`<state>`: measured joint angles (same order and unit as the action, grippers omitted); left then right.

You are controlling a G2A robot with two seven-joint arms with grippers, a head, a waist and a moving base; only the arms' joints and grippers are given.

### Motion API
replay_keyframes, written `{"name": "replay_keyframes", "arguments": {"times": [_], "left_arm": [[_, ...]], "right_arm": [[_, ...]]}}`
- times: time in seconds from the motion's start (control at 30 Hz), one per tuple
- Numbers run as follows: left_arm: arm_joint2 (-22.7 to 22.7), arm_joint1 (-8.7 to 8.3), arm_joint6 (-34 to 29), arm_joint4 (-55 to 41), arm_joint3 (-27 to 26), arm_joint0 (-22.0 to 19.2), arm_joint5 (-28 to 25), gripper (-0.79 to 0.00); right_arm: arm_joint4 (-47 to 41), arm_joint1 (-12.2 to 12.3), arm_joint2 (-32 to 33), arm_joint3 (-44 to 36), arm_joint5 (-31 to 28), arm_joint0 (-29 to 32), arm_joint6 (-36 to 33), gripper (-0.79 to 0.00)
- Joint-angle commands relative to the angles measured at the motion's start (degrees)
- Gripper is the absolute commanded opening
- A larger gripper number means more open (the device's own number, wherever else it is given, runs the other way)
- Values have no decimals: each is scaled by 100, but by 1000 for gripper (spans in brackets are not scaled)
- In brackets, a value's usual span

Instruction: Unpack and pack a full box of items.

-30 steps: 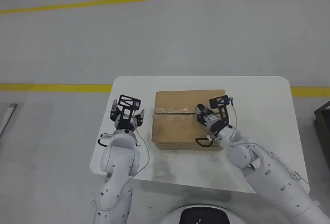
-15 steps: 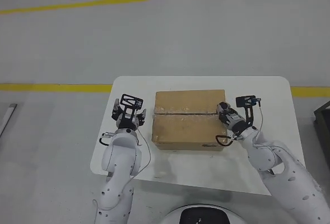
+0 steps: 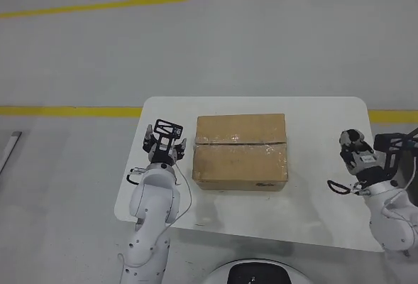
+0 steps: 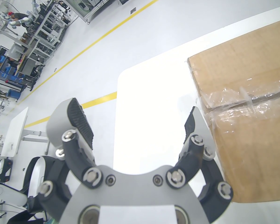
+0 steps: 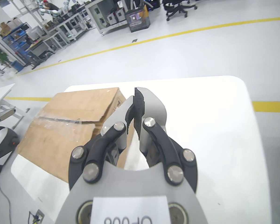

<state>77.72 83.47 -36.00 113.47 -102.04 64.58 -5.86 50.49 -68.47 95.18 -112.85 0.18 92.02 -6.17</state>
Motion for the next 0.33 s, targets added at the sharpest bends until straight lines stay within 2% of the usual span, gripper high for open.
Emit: {"name": "replay_keyframes", "arguments": {"times": [0.0,0.03,0.07,0.1,0.13,0.2,0.27,0.3], "left_arm": [[0,0,0,0,0,0,0,0],[0,0,0,0,0,0,0,0],[0,0,0,0,0,0,0,0],[0,0,0,0,0,0,0,0],[0,0,0,0,0,0,0,0],[0,0,0,0,0,0,0,0],[0,0,0,0,0,0,0,0],[0,0,0,0,0,0,0,0]], "right_arm": [[49,1,182,-240,97,334,-13,-785],[27,-2,244,-343,143,477,-36,-785],[9,-4,278,-384,180,565,-80,-646],[9,-4,278,-384,180,565,-80,0],[18,-3,279,-386,178,570,-72,-782],[7,-4,283,-391,184,579,-83,-761],[7,-4,279,-384,181,566,-82,-649],[8,-4,278,-383,180,564,-81,-569]]}}
